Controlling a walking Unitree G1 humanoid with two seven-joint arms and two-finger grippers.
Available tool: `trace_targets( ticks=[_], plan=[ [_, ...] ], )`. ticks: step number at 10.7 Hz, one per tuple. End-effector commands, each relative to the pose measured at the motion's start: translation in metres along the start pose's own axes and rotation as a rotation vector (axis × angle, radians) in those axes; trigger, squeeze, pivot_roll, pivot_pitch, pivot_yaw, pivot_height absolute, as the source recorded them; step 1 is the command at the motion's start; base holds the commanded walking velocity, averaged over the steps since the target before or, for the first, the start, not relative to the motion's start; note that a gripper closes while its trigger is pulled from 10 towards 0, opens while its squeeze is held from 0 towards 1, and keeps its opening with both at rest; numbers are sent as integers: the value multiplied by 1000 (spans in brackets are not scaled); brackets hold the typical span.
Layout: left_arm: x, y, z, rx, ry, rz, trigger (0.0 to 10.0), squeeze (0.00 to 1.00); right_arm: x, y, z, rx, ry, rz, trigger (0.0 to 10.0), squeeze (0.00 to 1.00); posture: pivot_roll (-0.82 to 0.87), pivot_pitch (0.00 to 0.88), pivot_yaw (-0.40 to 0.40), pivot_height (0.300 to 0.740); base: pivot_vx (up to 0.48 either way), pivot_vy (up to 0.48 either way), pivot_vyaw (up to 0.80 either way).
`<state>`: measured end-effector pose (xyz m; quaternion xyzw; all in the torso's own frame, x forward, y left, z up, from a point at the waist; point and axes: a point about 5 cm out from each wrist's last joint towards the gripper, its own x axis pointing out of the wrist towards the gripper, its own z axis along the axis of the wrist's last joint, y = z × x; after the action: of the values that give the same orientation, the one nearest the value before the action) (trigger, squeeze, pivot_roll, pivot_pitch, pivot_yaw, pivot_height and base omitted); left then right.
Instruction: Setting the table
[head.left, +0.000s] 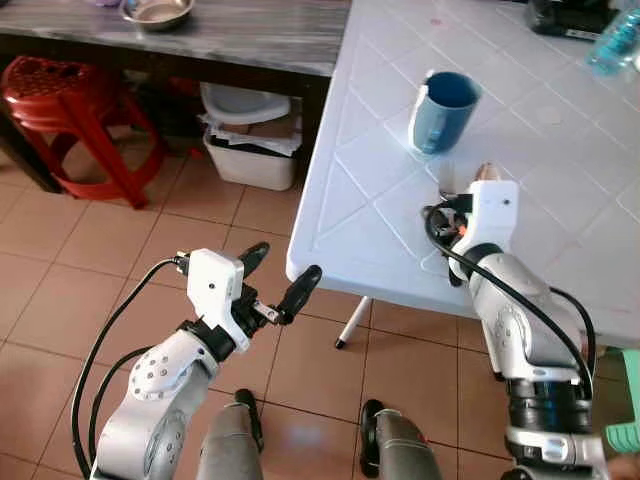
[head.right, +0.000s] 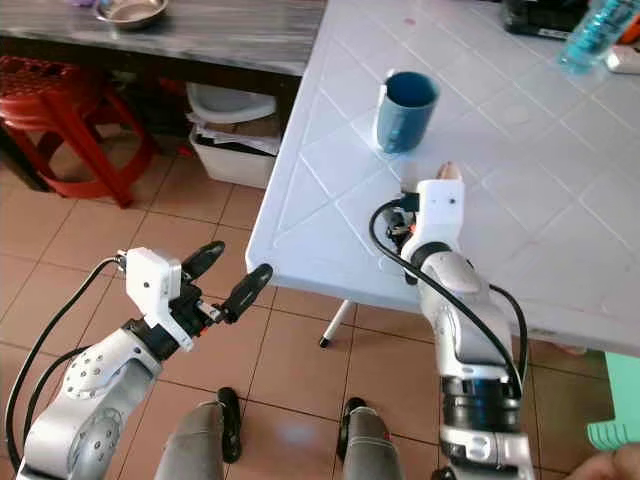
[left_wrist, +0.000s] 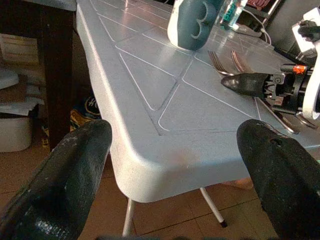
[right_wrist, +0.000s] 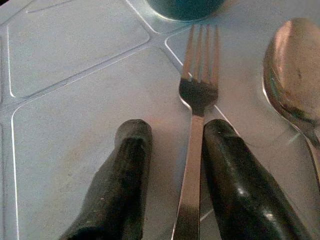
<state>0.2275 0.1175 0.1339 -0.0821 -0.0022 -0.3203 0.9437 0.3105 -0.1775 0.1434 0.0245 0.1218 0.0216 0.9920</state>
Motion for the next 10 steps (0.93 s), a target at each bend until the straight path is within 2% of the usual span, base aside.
trace_targets(
  ticks=[1, 4, 7, 10],
  plan=[
    [-1, -5, 1, 12, 9, -30, 10000, 0, -6, -9, -47, 51, 219, -50, 0, 0, -26, 275, -7, 740, 0, 0, 0],
    [0, -7, 1, 17, 9, -55, 10000, 0, -11, -14, -53, 115, 248, -91, 0, 0, -29, 275, -3, 740, 0, 0, 0],
    [0, -9, 0, 23, 18, -77, 10000, 0, -10, -20, -52, 131, 241, -134, 0, 0, -27, 275, -1, 740, 0, 0, 0],
    [-2, -4, -4, 59, 45, -23, 10000, 0, -13, -18, -52, 205, 212, -167, 0, 0, -27, 275, -3, 740, 0, 0, 0]
  ],
)
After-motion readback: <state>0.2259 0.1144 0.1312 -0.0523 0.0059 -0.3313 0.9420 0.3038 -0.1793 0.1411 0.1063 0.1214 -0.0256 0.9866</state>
